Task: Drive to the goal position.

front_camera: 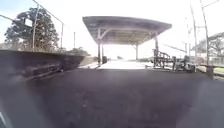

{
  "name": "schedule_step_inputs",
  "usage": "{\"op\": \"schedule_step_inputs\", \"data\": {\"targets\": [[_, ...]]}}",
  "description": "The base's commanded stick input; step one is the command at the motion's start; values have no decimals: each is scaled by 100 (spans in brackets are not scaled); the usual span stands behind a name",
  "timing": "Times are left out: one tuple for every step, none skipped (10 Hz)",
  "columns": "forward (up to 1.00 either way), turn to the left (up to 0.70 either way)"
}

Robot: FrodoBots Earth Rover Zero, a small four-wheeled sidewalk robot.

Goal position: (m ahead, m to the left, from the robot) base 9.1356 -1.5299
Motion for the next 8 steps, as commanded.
{"op": "schedule_step_inputs", "data": {"targets": [[70,0],[70,0],[70,0],[70,0],[70,0],[70,0],[70,0],[70,0]]}}
